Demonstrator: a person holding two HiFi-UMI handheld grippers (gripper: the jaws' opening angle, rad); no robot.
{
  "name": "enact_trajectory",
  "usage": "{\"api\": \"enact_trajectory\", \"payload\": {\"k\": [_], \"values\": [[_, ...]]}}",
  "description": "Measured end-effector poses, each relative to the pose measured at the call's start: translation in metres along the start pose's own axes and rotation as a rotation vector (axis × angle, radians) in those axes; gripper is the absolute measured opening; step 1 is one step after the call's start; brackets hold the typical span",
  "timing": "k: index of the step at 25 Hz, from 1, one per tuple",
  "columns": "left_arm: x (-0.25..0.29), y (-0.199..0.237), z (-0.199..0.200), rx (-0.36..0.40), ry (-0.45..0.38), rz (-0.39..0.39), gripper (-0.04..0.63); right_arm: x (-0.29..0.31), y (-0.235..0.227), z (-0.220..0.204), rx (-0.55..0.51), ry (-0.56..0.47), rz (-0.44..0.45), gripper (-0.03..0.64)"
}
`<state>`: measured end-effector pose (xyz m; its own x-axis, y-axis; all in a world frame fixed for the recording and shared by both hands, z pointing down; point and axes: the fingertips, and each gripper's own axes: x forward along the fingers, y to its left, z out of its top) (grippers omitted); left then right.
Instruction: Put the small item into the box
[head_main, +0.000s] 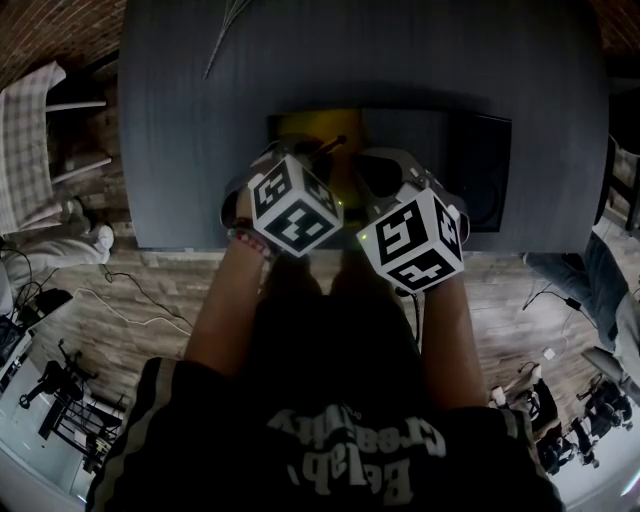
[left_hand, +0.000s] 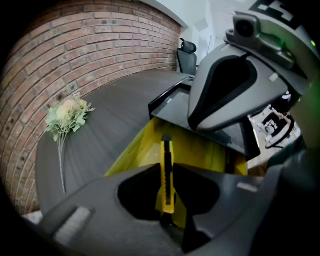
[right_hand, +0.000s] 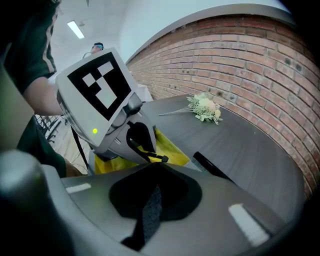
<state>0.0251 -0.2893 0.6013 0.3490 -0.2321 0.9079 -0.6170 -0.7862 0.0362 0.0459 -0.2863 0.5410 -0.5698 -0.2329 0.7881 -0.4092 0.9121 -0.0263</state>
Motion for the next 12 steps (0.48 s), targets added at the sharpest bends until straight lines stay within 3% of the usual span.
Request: {"api": "enact_trajectory", "payload": {"k": [12], "values": [[0.0015, -0.0018, 0.0020, 0.017, -0.004, 0.004, 0.075, -0.0020, -0.0009, -0.0041, 0.003, 0.000, -0.004, 0.006]]}}
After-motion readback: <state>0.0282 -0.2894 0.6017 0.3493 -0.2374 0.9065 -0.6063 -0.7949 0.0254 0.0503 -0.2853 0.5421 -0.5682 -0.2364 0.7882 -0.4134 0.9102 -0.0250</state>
